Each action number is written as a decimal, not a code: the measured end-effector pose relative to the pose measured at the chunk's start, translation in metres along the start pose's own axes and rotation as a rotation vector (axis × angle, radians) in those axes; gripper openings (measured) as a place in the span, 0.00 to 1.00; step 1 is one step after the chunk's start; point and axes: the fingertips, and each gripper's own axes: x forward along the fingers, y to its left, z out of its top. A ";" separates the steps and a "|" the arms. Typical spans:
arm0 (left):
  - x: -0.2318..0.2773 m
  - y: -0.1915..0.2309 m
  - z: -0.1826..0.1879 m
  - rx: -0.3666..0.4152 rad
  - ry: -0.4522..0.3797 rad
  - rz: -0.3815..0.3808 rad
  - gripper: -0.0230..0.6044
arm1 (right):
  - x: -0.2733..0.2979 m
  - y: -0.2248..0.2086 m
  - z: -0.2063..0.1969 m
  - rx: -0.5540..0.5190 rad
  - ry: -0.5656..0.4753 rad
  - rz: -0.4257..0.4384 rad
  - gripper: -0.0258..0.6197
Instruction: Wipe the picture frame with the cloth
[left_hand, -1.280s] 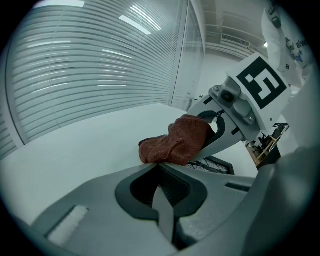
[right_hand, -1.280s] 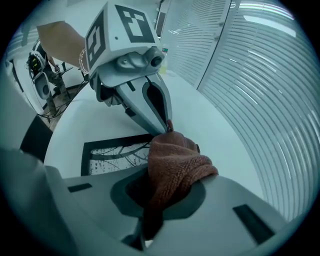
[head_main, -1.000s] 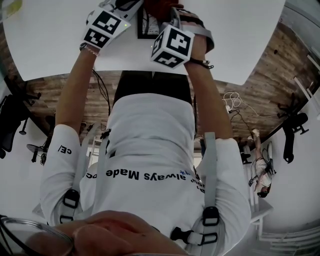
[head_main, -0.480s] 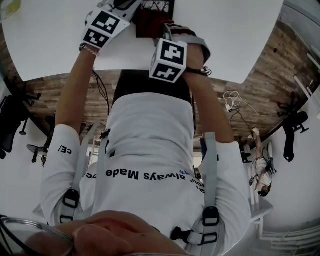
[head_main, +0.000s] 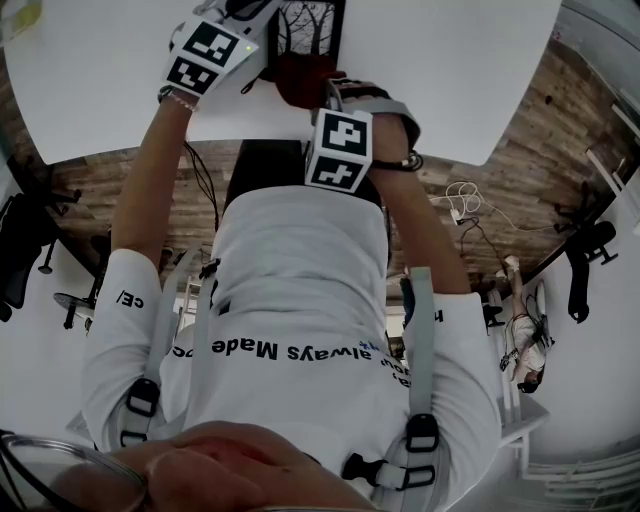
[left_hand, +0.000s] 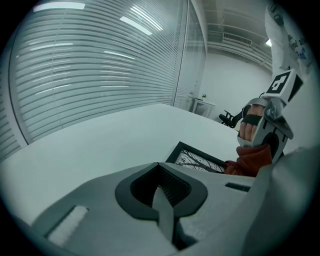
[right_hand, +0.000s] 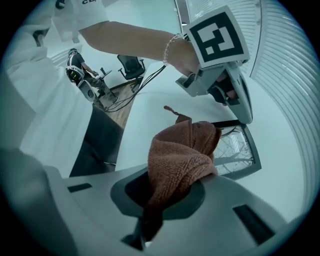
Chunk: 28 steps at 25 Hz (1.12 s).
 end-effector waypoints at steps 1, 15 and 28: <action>0.000 0.000 0.000 -0.001 0.000 0.000 0.04 | -0.005 0.005 -0.001 -0.003 0.003 0.020 0.07; 0.002 0.004 -0.003 -0.014 0.007 0.003 0.04 | -0.072 -0.163 -0.011 0.128 -0.108 -0.527 0.07; 0.004 0.003 0.000 -0.016 0.008 0.002 0.04 | -0.030 -0.142 -0.025 0.117 -0.053 -0.398 0.07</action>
